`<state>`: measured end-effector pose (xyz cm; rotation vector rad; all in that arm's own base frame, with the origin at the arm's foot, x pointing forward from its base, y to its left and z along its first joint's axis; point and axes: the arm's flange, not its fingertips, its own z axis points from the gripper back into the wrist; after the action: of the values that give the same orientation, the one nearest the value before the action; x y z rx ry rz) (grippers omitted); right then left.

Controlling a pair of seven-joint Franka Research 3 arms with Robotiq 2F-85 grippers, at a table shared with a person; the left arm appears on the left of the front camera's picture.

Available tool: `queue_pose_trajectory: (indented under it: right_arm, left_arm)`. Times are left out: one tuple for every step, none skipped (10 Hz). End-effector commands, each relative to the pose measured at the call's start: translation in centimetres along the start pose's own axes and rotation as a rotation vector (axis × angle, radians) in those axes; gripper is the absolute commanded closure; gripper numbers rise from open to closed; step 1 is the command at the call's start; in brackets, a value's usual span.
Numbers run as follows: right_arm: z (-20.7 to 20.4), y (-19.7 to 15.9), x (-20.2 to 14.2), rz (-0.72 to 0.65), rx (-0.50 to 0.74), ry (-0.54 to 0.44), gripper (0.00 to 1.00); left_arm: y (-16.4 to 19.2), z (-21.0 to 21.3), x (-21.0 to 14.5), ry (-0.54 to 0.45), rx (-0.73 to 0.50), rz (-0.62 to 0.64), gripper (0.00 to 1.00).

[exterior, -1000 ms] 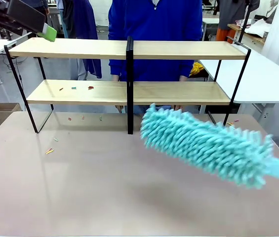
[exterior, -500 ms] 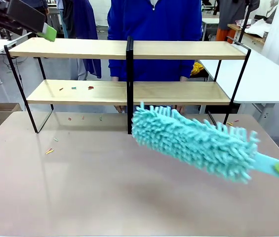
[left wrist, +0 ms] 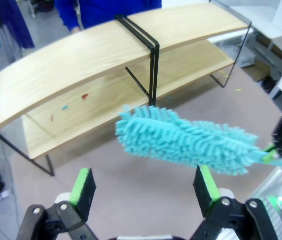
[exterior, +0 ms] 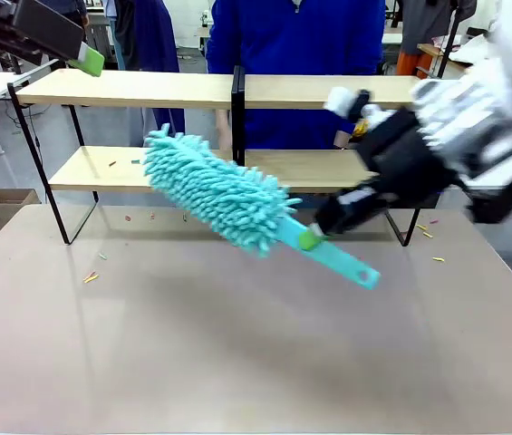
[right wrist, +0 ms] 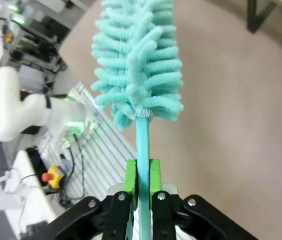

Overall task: Clean the shelves.
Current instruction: Clean another randomly selected level of the Shelf with the Duster.

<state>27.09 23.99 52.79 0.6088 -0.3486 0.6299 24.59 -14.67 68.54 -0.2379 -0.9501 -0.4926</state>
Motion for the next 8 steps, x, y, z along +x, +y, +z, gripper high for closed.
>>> queue_pose_trajectory:
  right_arm:
    - [2.3, -1.3, 0.3, 0.012, 0.008, 0.047, 0.88]
    - [0.0, 0.0, 0.0, 0.0, 0.0, 0.0, 0.88]
    - [0.0, 0.0, 0.0, 0.0, 0.0, 0.0, 0.88]
    - [-0.5, -0.8, 1.0, 0.018, -0.007, 0.032, 0.88]
    - [-2.0, -0.6, 2.3, -0.015, -0.022, -0.038, 0.88]
    - [-3.7, 0.0, 3.8, -0.016, -0.023, -0.071, 0.88]
    - [-5.5, 0.6, 5.2, -0.049, -0.033, -0.09, 0.88]
    - [-7.3, 1.1, 6.6, -0.101, -0.056, -0.116, 0.88]
  left_arm:
    - [0.1, 0.0, 0.0, -0.008, -0.012, 0.001, 0.0]
    - [0.1, 0.0, 0.0, -0.008, -0.012, 0.001, 0.0]
    - [0.1, 0.0, 0.0, -0.008, -0.012, 0.001, 0.0]
    - [0.1, 0.0, 0.0, -0.008, -0.012, 0.001, 0.0]
    - [0.1, 0.0, 0.0, -0.008, -0.012, 0.001, 0.0]
    - [0.1, 0.0, 0.0, -0.008, -0.012, 0.001, 0.0]
    - [0.1, 0.0, 0.0, -0.008, -0.012, 0.001, 0.0]
    - [0.1, 0.0, 0.0, -0.008, -0.012, 0.001, 0.0]
